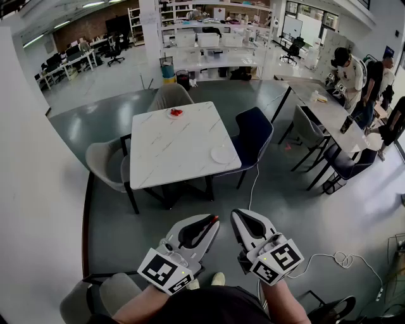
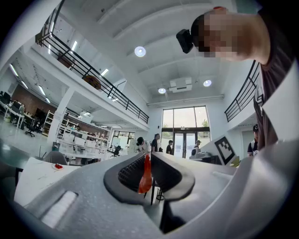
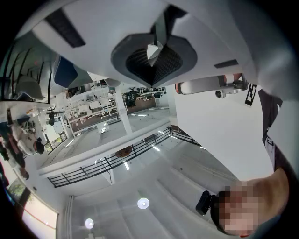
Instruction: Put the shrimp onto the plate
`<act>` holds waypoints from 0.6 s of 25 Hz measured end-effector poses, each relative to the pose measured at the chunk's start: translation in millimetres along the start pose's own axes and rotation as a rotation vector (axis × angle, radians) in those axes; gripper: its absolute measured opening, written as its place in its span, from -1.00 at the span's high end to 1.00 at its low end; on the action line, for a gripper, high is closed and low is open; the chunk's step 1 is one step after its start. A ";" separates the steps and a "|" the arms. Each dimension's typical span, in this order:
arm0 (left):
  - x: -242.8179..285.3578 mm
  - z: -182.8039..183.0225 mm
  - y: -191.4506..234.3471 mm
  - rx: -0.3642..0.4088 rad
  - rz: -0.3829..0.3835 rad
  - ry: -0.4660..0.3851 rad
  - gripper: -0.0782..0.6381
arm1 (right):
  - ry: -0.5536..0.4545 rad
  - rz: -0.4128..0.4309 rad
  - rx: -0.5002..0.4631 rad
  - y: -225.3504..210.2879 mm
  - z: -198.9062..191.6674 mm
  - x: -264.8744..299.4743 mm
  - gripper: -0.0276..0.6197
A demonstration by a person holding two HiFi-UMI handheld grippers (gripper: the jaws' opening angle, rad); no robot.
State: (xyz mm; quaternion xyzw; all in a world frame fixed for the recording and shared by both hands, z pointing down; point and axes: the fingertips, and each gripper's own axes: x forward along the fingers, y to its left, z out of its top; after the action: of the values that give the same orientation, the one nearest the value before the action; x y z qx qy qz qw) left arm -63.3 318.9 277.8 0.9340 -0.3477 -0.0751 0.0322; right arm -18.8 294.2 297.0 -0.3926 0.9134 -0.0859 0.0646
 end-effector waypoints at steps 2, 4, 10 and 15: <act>1.3 -2.5 1.0 0.000 0.000 0.001 0.64 | 0.003 0.002 0.000 -1.5 -2.4 0.5 0.91; 2.9 -5.0 1.9 0.000 0.002 0.003 0.64 | 0.011 0.016 0.007 -2.0 -5.4 1.4 0.91; 7.4 -5.8 0.7 -0.003 0.001 0.008 0.64 | 0.012 0.029 0.041 -4.5 -6.4 -0.1 0.91; 14.5 -8.3 -0.7 -0.002 0.001 0.012 0.64 | -0.005 0.028 0.052 -12.8 -3.3 -4.0 0.91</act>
State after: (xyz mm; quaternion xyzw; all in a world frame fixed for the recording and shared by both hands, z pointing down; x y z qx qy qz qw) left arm -50.7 310.0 284.2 0.9343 -0.3477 -0.0700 0.0350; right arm -7.7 288.8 303.1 -0.3781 0.9161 -0.1079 0.0782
